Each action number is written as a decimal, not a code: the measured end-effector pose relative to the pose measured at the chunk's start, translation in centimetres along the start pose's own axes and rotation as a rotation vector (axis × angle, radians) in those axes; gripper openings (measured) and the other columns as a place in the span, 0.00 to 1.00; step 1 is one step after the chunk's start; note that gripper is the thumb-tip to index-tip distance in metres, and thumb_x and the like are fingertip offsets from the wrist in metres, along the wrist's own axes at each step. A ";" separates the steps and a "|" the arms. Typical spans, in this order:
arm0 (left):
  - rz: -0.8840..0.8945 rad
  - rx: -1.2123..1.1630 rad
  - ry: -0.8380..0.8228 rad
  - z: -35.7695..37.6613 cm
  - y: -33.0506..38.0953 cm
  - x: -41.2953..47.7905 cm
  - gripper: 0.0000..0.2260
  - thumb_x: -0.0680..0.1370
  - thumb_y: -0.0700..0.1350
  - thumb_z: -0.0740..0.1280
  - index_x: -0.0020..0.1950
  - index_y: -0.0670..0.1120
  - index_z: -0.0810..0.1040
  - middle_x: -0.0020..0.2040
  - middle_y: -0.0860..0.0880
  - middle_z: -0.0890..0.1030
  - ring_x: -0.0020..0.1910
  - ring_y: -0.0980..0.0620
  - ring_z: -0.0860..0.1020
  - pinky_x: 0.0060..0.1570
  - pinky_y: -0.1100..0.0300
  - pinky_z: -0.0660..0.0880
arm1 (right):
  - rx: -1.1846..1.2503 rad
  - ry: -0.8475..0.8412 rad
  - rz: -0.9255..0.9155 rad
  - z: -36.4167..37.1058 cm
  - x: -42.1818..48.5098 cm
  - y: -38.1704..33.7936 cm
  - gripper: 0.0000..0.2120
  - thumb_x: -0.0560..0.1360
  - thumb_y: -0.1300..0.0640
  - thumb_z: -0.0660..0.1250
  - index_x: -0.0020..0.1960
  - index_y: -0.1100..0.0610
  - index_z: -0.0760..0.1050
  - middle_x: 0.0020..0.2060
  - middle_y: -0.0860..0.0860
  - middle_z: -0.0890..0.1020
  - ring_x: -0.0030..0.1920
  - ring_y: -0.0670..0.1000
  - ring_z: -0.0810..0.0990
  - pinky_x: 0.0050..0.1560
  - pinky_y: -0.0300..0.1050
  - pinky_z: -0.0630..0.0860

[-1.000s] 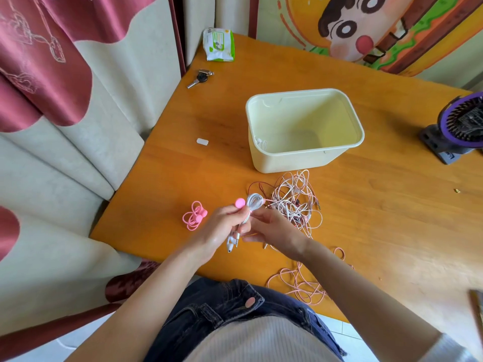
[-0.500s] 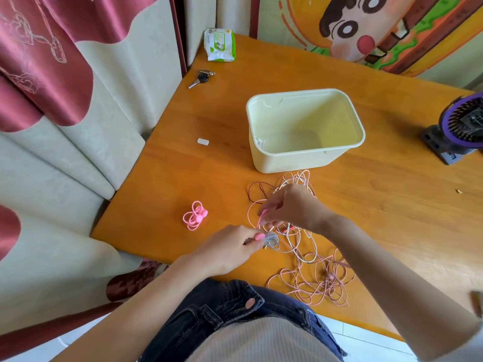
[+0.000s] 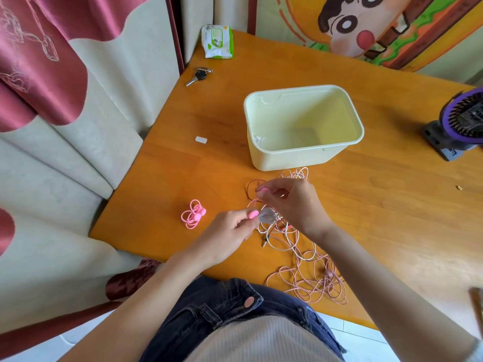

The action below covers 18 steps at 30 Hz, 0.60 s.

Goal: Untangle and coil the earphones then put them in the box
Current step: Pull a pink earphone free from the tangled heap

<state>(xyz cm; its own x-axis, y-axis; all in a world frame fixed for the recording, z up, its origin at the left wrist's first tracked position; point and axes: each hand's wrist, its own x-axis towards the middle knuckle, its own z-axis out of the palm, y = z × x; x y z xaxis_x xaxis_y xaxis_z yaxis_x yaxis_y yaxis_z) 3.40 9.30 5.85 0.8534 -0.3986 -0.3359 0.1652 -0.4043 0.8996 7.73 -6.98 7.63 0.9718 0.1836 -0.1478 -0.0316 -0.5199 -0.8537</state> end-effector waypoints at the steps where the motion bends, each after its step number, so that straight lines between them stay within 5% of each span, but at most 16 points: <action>1: 0.034 0.005 -0.003 0.2 0.2 -0.1 0.17 0.81 0.52 0.56 0.34 0.49 0.67 0.31 0.47 0.68 0.31 0.48 0.64 0.33 0.50 0.61 | -0.002 -0.004 0.020 0.1 0.2 0.0 0.03 0.72 0.61 0.70 0.45 0.58 0.83 0.32 0.39 0.79 0.33 0.36 0.77 0.36 0.25 0.69; 6: 0.056 -0.278 0.234 -0.3 0.5 0.1 0.19 0.79 0.53 0.56 0.41 0.37 0.72 0.30 0.53 0.69 0.31 0.55 0.64 0.34 0.61 0.63 | 0.108 -0.056 0.158 0.2 0.4 0.3 0.05 0.75 0.60 0.68 0.44 0.61 0.81 0.27 0.49 0.79 0.24 0.39 0.73 0.29 0.28 0.67; 13: -0.084 -0.902 0.243 -0.6 0.6 0.8 0.15 0.80 0.50 0.55 0.61 0.52 0.76 0.28 0.52 0.67 0.28 0.57 0.62 0.32 0.62 0.61 | 0.214 -0.036 0.214 1.5 0.2 -0.1 0.08 0.75 0.58 0.67 0.37 0.53 0.78 0.28 0.49 0.81 0.29 0.45 0.79 0.31 0.30 0.72; 18: -0.124 -0.875 0.278 -1.0 0.1 0.7 0.14 0.81 0.50 0.54 0.60 0.51 0.76 0.27 0.53 0.68 0.26 0.58 0.62 0.28 0.65 0.60 | 0.213 -0.047 0.199 1.9 0.1 0.1 0.08 0.75 0.59 0.68 0.37 0.53 0.77 0.27 0.48 0.81 0.28 0.45 0.79 0.34 0.33 0.76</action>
<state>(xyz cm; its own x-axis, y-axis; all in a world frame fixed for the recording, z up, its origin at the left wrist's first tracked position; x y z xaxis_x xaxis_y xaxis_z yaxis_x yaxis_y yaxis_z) 4.51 9.80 5.99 0.8740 -0.1363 -0.4664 0.4809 0.3801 0.7901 7.35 -5.44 6.63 0.9300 0.1363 -0.3414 -0.2735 -0.3637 -0.8905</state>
